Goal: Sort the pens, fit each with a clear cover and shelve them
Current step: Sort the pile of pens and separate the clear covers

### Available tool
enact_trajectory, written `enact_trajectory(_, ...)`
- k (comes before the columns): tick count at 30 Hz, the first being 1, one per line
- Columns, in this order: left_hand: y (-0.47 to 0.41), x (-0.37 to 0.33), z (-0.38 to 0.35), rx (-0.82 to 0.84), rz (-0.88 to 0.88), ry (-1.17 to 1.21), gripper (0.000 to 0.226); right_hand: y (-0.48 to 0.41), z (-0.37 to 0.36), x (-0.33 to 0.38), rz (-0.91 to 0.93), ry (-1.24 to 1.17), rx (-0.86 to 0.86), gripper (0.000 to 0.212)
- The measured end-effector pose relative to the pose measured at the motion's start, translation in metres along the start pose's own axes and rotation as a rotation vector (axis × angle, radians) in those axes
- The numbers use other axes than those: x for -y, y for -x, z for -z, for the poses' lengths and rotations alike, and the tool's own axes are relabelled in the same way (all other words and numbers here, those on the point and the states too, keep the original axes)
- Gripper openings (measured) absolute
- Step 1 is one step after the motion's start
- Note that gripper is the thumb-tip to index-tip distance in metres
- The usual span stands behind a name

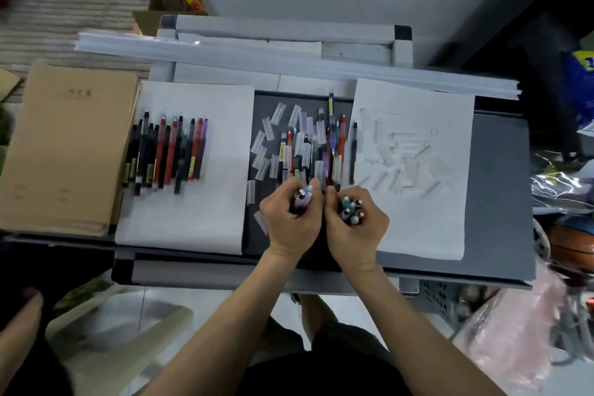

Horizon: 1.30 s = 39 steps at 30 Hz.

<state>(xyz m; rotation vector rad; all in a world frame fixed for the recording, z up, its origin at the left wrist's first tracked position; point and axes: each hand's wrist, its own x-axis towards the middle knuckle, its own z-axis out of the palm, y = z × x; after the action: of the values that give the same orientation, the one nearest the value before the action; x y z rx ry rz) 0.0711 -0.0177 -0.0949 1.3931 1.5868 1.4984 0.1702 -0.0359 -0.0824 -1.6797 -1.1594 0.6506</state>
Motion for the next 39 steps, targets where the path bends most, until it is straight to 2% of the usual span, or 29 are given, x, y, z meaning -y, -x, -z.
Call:
enact_trajectory(4,0.002,0.004,0.0,0.01,0.002,-0.012,0.044,-0.001,-0.003,-0.002,-0.079,0.018,0.005,0.036)
enact_trajectory(10,0.0,-0.001,0.002,-0.013,0.005,-0.041,0.045,-0.004,-0.005,0.013,-0.165,-0.052,-0.053,0.029)
enact_trajectory(14,-0.008,-0.011,0.006,-0.066,0.07,-0.018,0.045,-0.009,-0.006,0.022,-0.218,-0.111,-0.05,0.036)
enact_trajectory(17,-0.017,-0.024,0.011,0.001,0.105,-0.015,0.046,-0.013,-0.008,0.037,-0.287,-0.142,0.034,0.035)
enact_trajectory(23,-0.043,-0.046,0.051,0.074,0.424,-0.005,0.052,-0.026,-0.032,0.075,-0.413,-0.195,0.322,0.029)
enact_trajectory(27,-0.065,-0.038,0.095,0.071,0.574,-0.097,0.051,-0.023,-0.061,0.099,-0.694,-0.272,0.494,0.03)
enact_trajectory(31,-0.084,-0.016,0.137,0.16,0.753,-0.182,0.039,-0.017,-0.096,0.118,-0.945,-0.305,0.636,0.026)
enact_trajectory(35,-0.106,-0.006,0.166,0.246,0.803,-0.257,0.027,-0.019,-0.124,0.13,-0.92,-0.198,0.705,0.02)
enact_trajectory(39,-0.129,-0.002,0.188,0.345,0.8,-0.358,0.014,-0.026,-0.15,0.136,-0.788,-0.045,0.701,0.014)
